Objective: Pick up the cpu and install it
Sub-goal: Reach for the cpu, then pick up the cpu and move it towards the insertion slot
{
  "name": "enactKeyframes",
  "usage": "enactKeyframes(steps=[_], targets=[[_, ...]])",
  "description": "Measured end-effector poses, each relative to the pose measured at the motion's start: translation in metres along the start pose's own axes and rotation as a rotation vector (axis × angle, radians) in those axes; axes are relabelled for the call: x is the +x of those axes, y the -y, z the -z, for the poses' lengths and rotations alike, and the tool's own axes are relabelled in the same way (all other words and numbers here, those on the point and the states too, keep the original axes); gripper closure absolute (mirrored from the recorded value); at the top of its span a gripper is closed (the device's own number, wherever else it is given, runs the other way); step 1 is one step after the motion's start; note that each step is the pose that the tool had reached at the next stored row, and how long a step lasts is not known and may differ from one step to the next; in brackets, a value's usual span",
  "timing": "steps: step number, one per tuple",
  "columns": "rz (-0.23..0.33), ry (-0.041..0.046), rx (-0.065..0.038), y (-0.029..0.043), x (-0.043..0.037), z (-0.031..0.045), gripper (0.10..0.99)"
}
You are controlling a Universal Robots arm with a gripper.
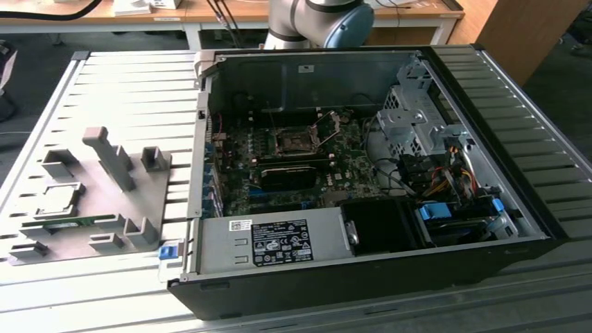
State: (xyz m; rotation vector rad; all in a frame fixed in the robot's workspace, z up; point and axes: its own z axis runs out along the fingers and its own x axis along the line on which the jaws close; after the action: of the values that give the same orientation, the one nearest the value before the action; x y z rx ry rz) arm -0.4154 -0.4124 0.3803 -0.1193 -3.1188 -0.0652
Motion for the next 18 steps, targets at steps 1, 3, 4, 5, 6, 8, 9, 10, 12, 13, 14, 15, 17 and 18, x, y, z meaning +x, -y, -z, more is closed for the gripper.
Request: enactKeyframes(steps=[1,3,4,5,6,8,9,10,12,13,14,15,17,18], targets=[[0.000,0.0005,0.000,0.0002,0.0017,0.0000,0.980],[0.000,0.0009,0.000,0.0004,0.0040,-0.0003,0.980],[0.000,0.0009,0.000,0.0005,0.0049,-0.0003,0.980],[0.000,0.0008,0.000,0.0006,0.0060,-0.0004,0.980],[0.000,0.0009,0.000,0.0007,0.0071,-0.0006,0.980],[0.000,0.0008,0.000,0.0009,0.0100,-0.0008,0.980],[0.000,0.0009,0.000,0.0010,0.0112,-0.0009,0.980],[0.000,0.0009,0.000,0.0011,0.0126,-0.0011,0.980],[0.000,0.0008,0.000,0.0013,0.0145,-0.0013,0.980],[0.000,0.0008,0.000,0.0014,0.0157,-0.0014,0.980],[0.000,0.0009,0.000,0.0014,0.0167,-0.0018,0.980],[0.000,0.0009,0.000,0.0015,0.0175,-0.0020,0.980],[0.000,0.0008,0.000,0.0017,0.0188,-0.0023,0.980],[0.000,0.0008,0.000,0.0017,0.0194,-0.0026,0.980]])
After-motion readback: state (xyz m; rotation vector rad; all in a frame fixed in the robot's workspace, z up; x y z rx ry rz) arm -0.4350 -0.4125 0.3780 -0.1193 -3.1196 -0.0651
